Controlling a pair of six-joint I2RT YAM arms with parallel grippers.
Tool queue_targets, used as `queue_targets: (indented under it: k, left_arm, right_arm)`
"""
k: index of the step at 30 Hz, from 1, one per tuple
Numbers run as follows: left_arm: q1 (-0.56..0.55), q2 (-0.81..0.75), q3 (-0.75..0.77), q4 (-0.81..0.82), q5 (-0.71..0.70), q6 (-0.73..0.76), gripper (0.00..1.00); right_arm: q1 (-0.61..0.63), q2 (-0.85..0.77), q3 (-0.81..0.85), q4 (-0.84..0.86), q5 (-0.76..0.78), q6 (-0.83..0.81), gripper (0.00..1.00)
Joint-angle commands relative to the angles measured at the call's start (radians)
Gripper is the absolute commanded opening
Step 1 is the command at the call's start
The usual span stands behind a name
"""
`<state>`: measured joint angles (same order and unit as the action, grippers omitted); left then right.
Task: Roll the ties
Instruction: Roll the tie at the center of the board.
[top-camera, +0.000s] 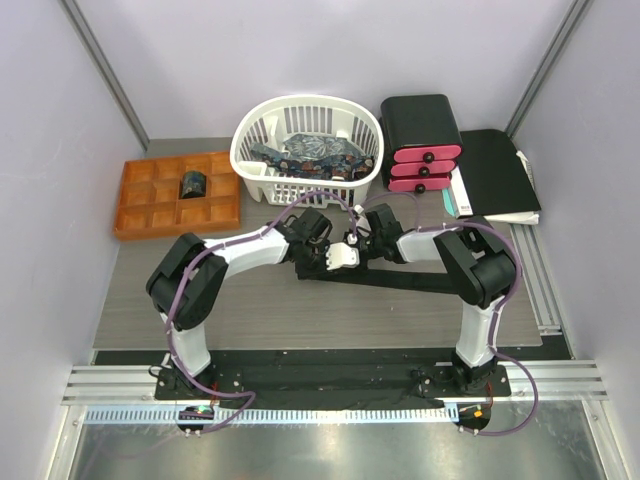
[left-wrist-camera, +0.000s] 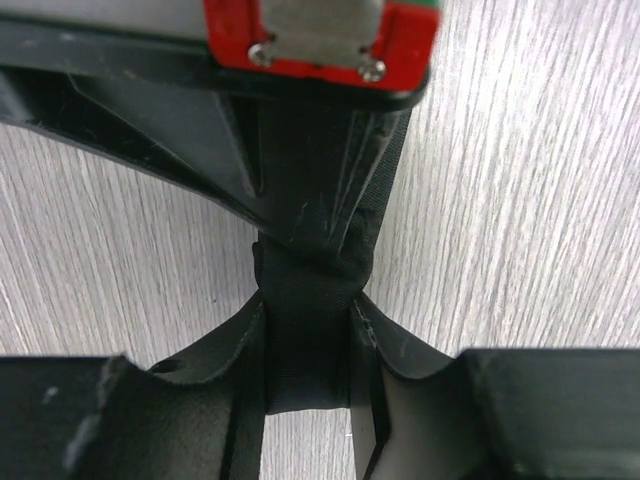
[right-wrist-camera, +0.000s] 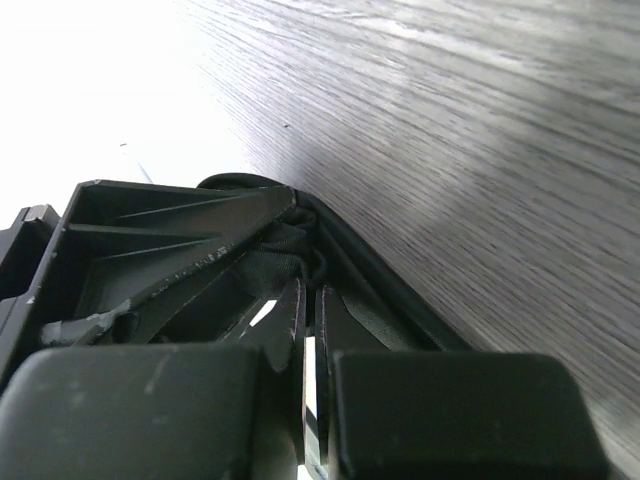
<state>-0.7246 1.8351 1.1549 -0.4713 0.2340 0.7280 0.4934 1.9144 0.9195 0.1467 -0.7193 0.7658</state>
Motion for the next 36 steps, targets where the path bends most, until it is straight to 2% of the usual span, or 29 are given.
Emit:
queue_targets:
  k: [1,7,12,17,20,23,26,27,30,36]
  left_arm:
    - [0.007,0.029,-0.04,0.004,-0.059,0.013,0.36]
    - [0.065,-0.007,-0.011,-0.075,0.046,0.062,0.52]
    - [0.128,-0.046,0.002,-0.139,0.171,0.116,0.55]
    - [0.132,-0.057,0.015,-0.138,0.255,0.134,0.56]
    - [0.128,-0.037,0.025,-0.113,0.248,0.122,0.56]
    - [0.126,-0.019,0.038,-0.098,0.241,0.123,0.55]
    - [0.126,-0.023,0.048,-0.098,0.246,0.125,0.45]
    - [0.126,-0.03,0.049,-0.098,0.248,0.12,0.39]
    - [0.117,-0.054,0.061,-0.101,0.271,0.107,0.31]
    - [0.071,-0.034,0.091,-0.105,0.283,0.094,0.32]
  right_arm:
    - [0.001,-0.02,-0.004,-0.015,0.029,-0.026,0.01]
    - [-0.015,0.067,0.01,-0.006,0.072,-0.101,0.01]
    - [-0.019,0.097,0.015,-0.004,0.083,-0.115,0.01]
    - [-0.018,0.11,0.012,-0.001,0.081,-0.118,0.01]
    - [-0.019,0.113,0.01,-0.001,0.073,-0.12,0.02]
    - [-0.019,0.113,0.01,-0.001,0.07,-0.12,0.01]
    - [-0.021,0.113,0.012,-0.004,0.07,-0.125,0.01]
    - [-0.019,0.112,0.012,-0.006,0.073,-0.126,0.01]
    - [-0.021,0.115,0.013,-0.007,0.073,-0.128,0.01]
    - [-0.023,0.121,0.022,-0.007,0.072,-0.125,0.01]
